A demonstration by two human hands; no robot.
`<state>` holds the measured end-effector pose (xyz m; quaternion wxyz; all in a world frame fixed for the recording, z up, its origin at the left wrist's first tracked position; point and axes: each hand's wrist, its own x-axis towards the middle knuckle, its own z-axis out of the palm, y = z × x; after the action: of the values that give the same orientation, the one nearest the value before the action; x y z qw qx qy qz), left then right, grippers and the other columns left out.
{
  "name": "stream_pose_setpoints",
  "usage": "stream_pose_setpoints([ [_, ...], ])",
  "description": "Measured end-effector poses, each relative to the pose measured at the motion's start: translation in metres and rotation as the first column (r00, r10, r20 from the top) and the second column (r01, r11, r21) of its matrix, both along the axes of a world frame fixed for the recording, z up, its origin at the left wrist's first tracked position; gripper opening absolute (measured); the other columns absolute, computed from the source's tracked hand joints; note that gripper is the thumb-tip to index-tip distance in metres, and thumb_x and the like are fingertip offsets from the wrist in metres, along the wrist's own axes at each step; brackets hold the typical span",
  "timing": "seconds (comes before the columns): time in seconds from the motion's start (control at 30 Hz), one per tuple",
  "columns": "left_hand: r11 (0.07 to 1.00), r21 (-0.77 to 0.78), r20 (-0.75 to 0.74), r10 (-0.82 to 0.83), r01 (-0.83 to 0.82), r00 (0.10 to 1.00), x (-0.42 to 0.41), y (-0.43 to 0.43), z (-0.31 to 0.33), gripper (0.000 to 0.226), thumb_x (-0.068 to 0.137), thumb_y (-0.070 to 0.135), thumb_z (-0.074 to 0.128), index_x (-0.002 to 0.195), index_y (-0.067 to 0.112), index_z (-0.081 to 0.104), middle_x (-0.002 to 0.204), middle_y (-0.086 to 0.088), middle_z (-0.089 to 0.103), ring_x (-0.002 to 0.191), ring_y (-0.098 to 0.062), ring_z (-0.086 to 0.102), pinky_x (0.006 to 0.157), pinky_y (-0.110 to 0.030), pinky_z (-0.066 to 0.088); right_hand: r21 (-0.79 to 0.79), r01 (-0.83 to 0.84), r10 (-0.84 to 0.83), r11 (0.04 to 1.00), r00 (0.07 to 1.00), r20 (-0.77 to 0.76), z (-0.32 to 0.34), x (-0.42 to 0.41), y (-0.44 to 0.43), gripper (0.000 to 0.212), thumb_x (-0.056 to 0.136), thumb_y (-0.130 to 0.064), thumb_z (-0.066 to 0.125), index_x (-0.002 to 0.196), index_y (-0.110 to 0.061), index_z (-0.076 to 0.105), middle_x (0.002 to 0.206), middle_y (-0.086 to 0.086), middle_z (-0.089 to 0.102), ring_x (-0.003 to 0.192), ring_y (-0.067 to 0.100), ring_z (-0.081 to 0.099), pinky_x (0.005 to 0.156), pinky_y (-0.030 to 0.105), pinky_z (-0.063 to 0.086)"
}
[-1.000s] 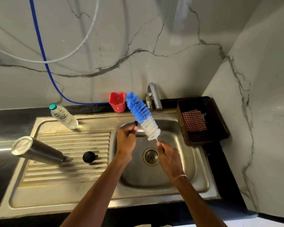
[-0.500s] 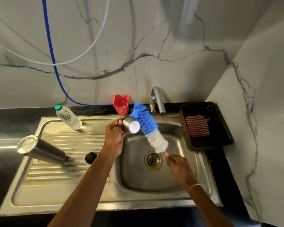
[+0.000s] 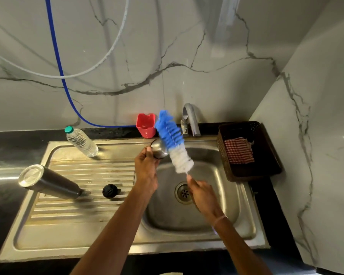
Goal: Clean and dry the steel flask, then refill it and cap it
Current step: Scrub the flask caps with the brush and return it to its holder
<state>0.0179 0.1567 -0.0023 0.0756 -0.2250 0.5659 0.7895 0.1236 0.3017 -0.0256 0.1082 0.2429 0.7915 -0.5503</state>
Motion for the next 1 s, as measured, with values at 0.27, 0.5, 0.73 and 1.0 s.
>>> stream_pose_setpoints([
  [0.27, 0.969, 0.246, 0.024, 0.033, -0.038, 0.999, 0.003, 0.013, -0.003, 0.019, 0.108, 0.011, 0.047, 0.094, 0.006, 0.059, 0.079, -0.003, 0.071, 0.070, -0.010, 0.069, 0.074, -0.031, 0.062, 0.175, -0.089, 0.085, 0.981, 0.996, 0.032, 0.027, -0.007, -0.007, 0.048, 0.107, -0.042, 0.037, 0.069, -0.019, 0.055, 0.067, -0.003, 0.051, 0.078, 0.022, 0.056, 0.074, 0.034, 0.041],
  [0.5, 0.888, 0.428, 0.177, 0.098, -0.166, 0.979, -0.002, 0.022, 0.013, 0.018, 0.107, 0.006, 0.048, 0.116, -0.006, 0.059, 0.085, -0.012, 0.066, 0.074, -0.014, 0.066, 0.063, -0.024, 0.061, 0.117, 0.056, -0.049, 0.992, 0.997, -0.056, 0.018, -0.008, -0.013, 0.056, 0.104, -0.047, 0.042, 0.054, -0.021, 0.042, 0.056, -0.007, 0.046, 0.057, 0.014, 0.044, 0.061, 0.032, 0.036],
  [0.73, 0.929, 0.365, 0.172, -0.014, -0.051, 0.985, 0.012, 0.024, 0.008, 0.020, 0.108, 0.007, 0.046, 0.104, 0.001, 0.065, 0.076, -0.007, 0.076, 0.070, -0.012, 0.075, 0.083, -0.032, 0.061, 0.214, 0.060, -0.039, 0.975, 0.994, -0.099, 0.019, -0.015, -0.001, 0.053, 0.106, -0.041, 0.041, 0.057, -0.022, 0.043, 0.058, -0.006, 0.046, 0.056, 0.011, 0.041, 0.062, 0.032, 0.032],
  [1.0, 0.998, 0.032, 0.118, -0.052, 0.048, 0.992, 0.000, 0.006, -0.005, 0.025, 0.107, 0.015, 0.052, 0.121, -0.001, 0.064, 0.109, -0.016, 0.076, 0.096, -0.023, 0.076, 0.072, -0.026, 0.060, 0.293, -0.012, 0.035, 0.956, 0.997, -0.074, -0.007, 0.010, 0.005, 0.051, 0.104, -0.044, 0.044, 0.063, -0.016, 0.056, 0.068, 0.006, 0.061, 0.067, 0.026, 0.055, 0.066, 0.038, 0.040],
])
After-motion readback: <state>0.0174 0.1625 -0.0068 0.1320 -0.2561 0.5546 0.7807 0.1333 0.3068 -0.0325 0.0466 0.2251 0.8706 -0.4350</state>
